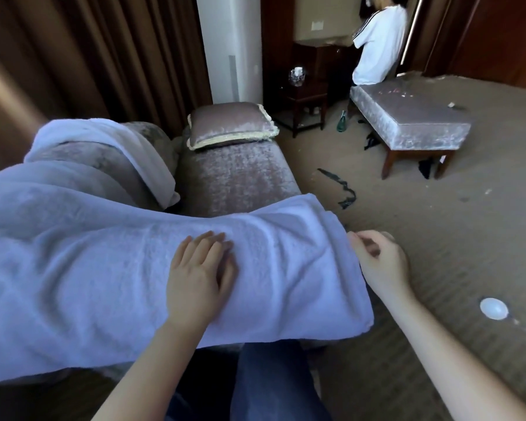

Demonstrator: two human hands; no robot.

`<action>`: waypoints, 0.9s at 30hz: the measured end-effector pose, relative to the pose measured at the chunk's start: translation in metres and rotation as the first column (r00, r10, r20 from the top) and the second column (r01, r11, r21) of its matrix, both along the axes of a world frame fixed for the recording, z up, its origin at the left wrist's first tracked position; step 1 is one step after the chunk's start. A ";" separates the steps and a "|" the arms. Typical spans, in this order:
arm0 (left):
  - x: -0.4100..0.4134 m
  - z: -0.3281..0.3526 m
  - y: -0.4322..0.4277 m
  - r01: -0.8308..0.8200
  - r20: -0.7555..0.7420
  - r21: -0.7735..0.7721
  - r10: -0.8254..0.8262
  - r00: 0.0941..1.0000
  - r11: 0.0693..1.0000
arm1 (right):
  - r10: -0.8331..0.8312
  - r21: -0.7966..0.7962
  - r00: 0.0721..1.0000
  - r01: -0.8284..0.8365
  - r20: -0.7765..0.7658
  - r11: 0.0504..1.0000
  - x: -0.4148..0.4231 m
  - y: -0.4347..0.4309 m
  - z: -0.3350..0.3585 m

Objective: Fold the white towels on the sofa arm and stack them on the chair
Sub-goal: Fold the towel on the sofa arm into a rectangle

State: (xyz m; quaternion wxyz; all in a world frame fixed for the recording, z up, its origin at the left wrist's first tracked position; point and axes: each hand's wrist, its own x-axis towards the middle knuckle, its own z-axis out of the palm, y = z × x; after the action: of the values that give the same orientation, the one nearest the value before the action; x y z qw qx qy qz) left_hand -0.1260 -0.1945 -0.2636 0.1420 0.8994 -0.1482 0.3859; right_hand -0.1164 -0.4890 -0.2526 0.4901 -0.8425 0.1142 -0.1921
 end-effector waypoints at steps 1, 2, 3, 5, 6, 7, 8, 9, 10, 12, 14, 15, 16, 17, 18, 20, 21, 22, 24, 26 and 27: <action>0.001 0.000 -0.001 -0.007 0.011 0.007 0.007 1.000 1.000 | 0.043 -0.012 0.999 -0.043 -0.019 0.999 0.003 0.001 0.000; 0.001 -0.001 -0.002 -0.014 0.021 0.011 0.014 1.000 1.000 | 0.077 -0.026 0.997 -0.078 -0.031 0.997 0.007 0.002 -0.001; 0.001 -0.002 -0.002 -0.018 0.027 0.012 0.018 0.999 1.000 | 0.096 -0.044 0.995 -0.098 -0.031 0.994 0.009 0.001 -0.002; 0.000 -0.002 -0.002 -0.015 0.029 0.000 0.015 0.999 1.000 | 0.066 -0.078 0.998 -0.066 -0.001 0.995 0.013 -0.009 -0.006; 0.000 -0.003 -0.002 -0.011 0.027 -0.006 0.011 1.000 1.000 | 0.020 -0.110 1.000 -0.019 0.014 0.994 0.013 -0.017 -0.008; -0.001 -0.003 -0.002 -0.005 0.023 -0.007 0.005 1.000 1.000 | -0.029 -0.134 0.999 0.031 0.022 0.990 0.014 -0.026 -0.013; -0.001 -0.002 -0.002 0.000 0.019 -0.003 0.000 1.000 1.000 | -0.054 -0.149 0.998 0.056 0.021 0.987 0.013 -0.033 -0.016; -0.001 -0.001 -0.001 0.000 0.017 0.002 0.000 1.000 1.000 | -0.061 -0.155 0.998 0.064 0.021 0.986 0.012 -0.037 -0.019; -0.001 -0.001 -0.001 -0.002 0.012 0.007 0.002 1.000 1.000 | -0.059 -0.167 0.998 0.064 0.031 0.984 0.008 -0.037 -0.021; -0.006 -0.002 0.000 0.001 0.008 0.027 -0.001 1.000 1.000 | -0.073 -0.239 0.988 0.105 0.140 0.965 -0.007 -0.030 -0.027; -0.023 -0.014 0.002 0.033 0.016 0.055 -0.034 0.999 0.998 | -0.064 -0.328 0.947 0.171 0.314 0.929 -0.032 -0.021 -0.042; -0.034 -0.025 0.004 0.061 0.025 0.077 -0.063 0.998 0.995 | -0.014 -0.390 0.923 0.176 0.385 0.904 -0.046 -0.016 -0.054; -0.046 -0.037 0.005 0.097 0.036 0.110 -0.101 0.994 0.989 | 0.062 -0.462 0.904 0.156 0.423 0.873 -0.060 -0.009 -0.069; -0.058 -0.050 0.007 0.129 0.045 0.155 -0.138 0.989 0.979 | 0.152 -0.536 0.892 0.113 0.425 0.837 -0.073 -0.002 -0.083; -0.068 -0.067 0.009 0.152 0.052 0.214 -0.166 0.985 0.965 | 0.238 -0.603 0.887 0.055 0.396 0.796 -0.084 0.007 -0.097; -0.082 -0.102 0.016 0.166 0.054 0.362 -0.199 0.979 0.917 | 0.366 -0.685 0.876 -0.056 0.316 0.726 -0.099 0.029 -0.116; -0.085 -0.117 0.019 0.158 0.053 0.436 -0.200 0.978 0.886 | 0.400 -0.697 0.868 -0.092 0.294 0.711 -0.103 0.040 -0.122; -0.087 -0.129 0.021 0.134 0.071 0.491 -0.192 0.979 0.861 | 0.418 -0.699 0.861 -0.109 0.288 0.707 -0.105 0.050 -0.124; -0.086 -0.137 0.021 0.047 0.139 0.511 -0.136 0.981 0.859 | 0.422 -0.693 0.857 -0.112 0.295 0.712 -0.105 0.069 -0.126; -0.081 -0.132 0.016 -0.006 0.123 0.451 -0.056 0.991 0.892 | 0.419 -0.689 0.858 -0.111 0.297 0.716 -0.106 0.084 -0.128; -0.079 -0.127 0.013 -0.028 0.097 0.437 -0.017 0.995 0.899 | 0.420 -0.691 0.860 -0.116 0.290 0.714 -0.108 0.090 -0.129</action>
State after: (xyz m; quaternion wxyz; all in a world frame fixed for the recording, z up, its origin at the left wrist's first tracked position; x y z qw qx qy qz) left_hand -0.2050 -0.1812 -0.3903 -0.0723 0.8885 -0.2354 0.3871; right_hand -0.2243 -0.3989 -0.3819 0.2015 -0.9033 -0.1966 -0.3238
